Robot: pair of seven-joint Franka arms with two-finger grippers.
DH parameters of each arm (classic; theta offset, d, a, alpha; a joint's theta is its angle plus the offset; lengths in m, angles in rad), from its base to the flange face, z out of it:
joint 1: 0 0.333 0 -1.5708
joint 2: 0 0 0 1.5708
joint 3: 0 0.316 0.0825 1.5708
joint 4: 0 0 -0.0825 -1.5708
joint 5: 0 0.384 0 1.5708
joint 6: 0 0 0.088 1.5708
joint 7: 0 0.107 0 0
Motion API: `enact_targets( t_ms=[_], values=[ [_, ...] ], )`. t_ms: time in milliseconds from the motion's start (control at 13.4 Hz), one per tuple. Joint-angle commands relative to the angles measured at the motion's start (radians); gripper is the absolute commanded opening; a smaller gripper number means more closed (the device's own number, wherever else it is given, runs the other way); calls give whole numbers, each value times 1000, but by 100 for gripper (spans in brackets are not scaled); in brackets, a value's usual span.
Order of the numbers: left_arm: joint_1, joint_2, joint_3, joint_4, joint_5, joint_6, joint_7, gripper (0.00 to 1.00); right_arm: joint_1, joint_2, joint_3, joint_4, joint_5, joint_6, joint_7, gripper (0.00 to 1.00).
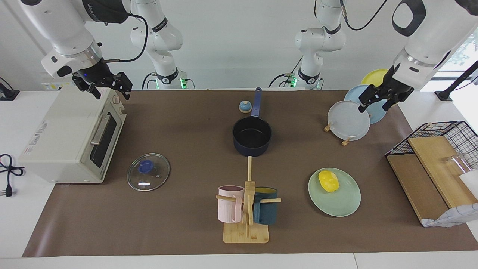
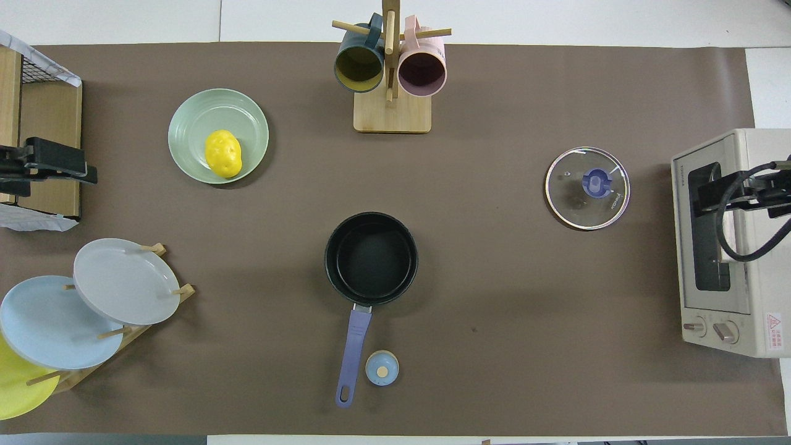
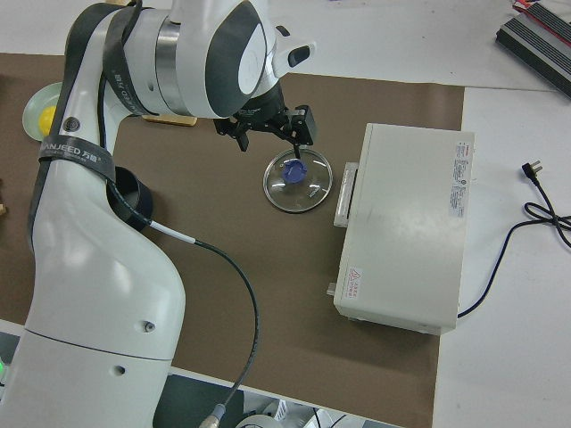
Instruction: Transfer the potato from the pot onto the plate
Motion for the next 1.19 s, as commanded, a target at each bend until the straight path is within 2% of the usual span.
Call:
enact_targets(
  t_ms=[0, 223, 596, 968, 1117],
  values=[
    [2, -52, -8, -48, 30, -41, -8, 100, -8, 5, 8, 15, 24, 1, -1, 100],
    [-25, -64, -9, -76, 94, -35, 29, 100, 8, -23, 9, -12, 21, 2, -35, 100],
    [-44, -4, -8, 57, 123, -114, 29, 100, 8, -20, 9, -12, 21, 18, -41, 100],
    [-35, -13, -12, -16, 120, -52, 34, 100, 8, -15, 9, -9, 19, 50, -40, 100],
    [-29, -10, -15, -8, 111, -53, 32, 100, 9, -15, 9, -9, 21, 52, -40, 100]
  ],
)
